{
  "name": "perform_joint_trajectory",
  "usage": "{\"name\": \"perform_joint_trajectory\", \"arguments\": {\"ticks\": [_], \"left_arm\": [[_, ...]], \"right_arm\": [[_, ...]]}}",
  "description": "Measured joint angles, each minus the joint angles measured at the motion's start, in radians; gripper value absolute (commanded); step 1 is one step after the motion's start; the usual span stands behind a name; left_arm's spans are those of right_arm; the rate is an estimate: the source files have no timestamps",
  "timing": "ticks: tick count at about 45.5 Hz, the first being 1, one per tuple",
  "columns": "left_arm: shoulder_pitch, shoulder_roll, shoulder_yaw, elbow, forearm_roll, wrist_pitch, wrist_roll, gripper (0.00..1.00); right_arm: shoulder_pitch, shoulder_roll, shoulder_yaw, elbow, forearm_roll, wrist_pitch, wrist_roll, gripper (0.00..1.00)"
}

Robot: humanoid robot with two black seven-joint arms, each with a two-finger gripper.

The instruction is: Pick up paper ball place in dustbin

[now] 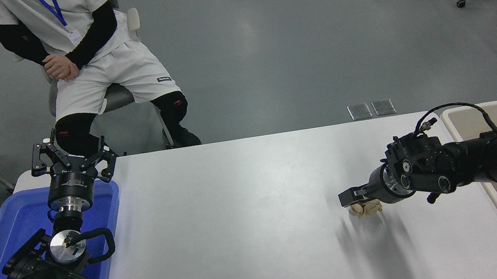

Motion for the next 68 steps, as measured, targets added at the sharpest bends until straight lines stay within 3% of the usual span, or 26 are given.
{"name": "perform_joint_trajectory", "arguments": {"ticks": [6,38,45,61,63,66,68], "left_arm": [[0.0,0.0,0.0,0.0,0.0,0.0,0.0,0.99],[0.0,0.0,0.0,0.0,0.0,0.0,0.0,0.99],[0.0,0.0,0.0,0.0,0.0,0.0,0.0,0.99],[0.0,0.0,0.0,0.0,0.0,0.0,0.0,0.99],[0.0,0.0,0.0,0.0,0.0,0.0,0.0,0.99],[0.0,0.0,0.0,0.0,0.0,0.0,0.0,0.99],[0.0,0.0,0.0,0.0,0.0,0.0,0.0,0.99]], "right_arm": [[-0.006,0.0,0.002,0.0,0.0,-0.007,-0.005,0.87],[-0.023,-0.012,-0.018,-0.001,-0.003,-0.015,-0.017,0.89],[-0.024,-0.019,-0.026,0.002,-0.003,-0.013,-0.021,0.99],[-0.023,-0.029,-0.034,0.033,0.0,0.008,-0.024,0.97],[-0.025,-0.029,-0.034,0.038,0.001,0.012,-0.024,0.91],[-0.028,-0.029,-0.032,0.046,0.003,0.017,-0.024,0.53],[-0.029,-0.029,-0.032,0.05,0.005,0.017,-0.025,0.37]]}}
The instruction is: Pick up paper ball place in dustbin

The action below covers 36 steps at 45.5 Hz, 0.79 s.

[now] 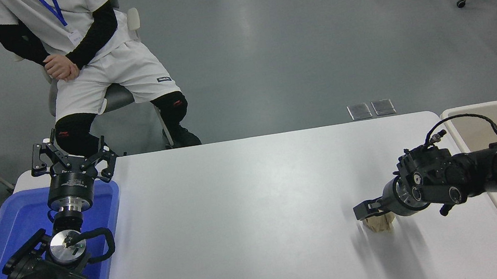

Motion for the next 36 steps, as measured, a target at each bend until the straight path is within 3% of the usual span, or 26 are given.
{"name": "perform_joint_trajectory", "arguments": {"ticks": [4,6,22,36], "left_arm": [[0.0,0.0,0.0,0.0,0.0,0.0,0.0,0.99],[0.0,0.0,0.0,0.0,0.0,0.0,0.0,0.99],[0.0,0.0,0.0,0.0,0.0,0.0,0.0,0.99],[0.0,0.0,0.0,0.0,0.0,0.0,0.0,0.99]], "right_arm": [[-0.003,-0.001,0.0,0.011,0.003,0.001,-0.001,0.07],[-0.003,-0.003,0.001,0.014,0.006,0.002,-0.003,0.0],[0.002,-0.029,-0.001,0.027,0.112,0.011,-0.059,0.0],[0.07,-0.087,-0.014,0.086,0.16,0.073,-0.077,0.0]]}}
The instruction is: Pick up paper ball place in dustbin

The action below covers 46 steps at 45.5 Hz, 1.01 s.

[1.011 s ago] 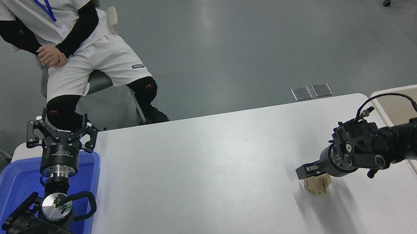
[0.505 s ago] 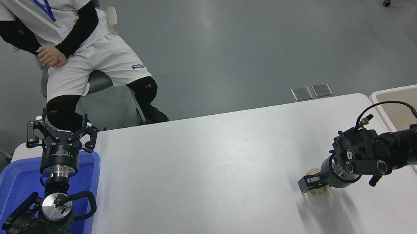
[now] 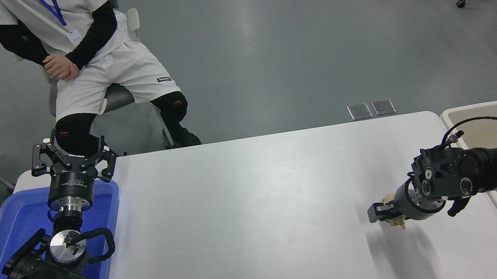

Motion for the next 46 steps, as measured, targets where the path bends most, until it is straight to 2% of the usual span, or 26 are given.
{"name": "perform_joint_trajectory", "arguments": {"ticks": [23,46], "left_arm": [[0.0,0.0,0.0,0.0,0.001,0.0,0.0,0.99],[0.0,0.0,0.0,0.0,0.001,-0.001,0.0,0.99]], "right_arm": [[0.276,-0.066,-0.082,0.2,0.016,0.201,-0.004,0.0],[0.553,-0.159,-0.101,0.297,0.025,0.397,-0.006,0.0]]}}
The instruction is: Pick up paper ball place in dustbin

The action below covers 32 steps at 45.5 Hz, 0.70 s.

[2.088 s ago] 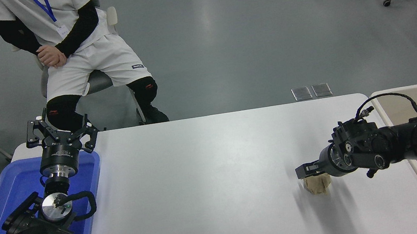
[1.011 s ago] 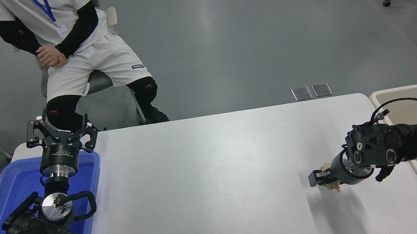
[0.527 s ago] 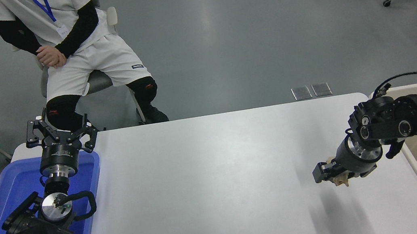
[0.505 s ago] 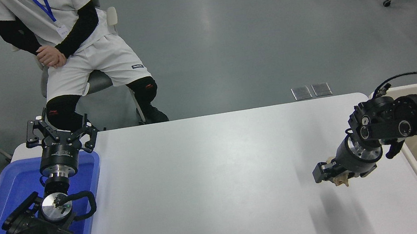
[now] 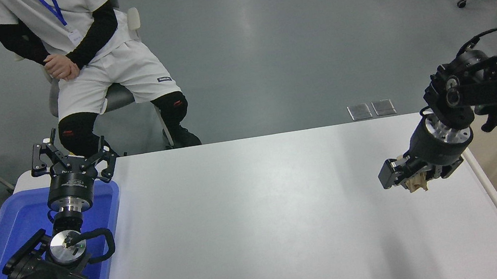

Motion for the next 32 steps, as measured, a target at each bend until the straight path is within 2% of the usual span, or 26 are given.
{"name": "perform_joint_trajectory", "arguments": {"ticks": [32], "left_arm": [[0.0,0.0,0.0,0.0,0.0,0.0,0.0,0.99]], "right_arm": [[0.303,-0.04,-0.122,0.025,0.029,0.035,0.001,0.0]]}}
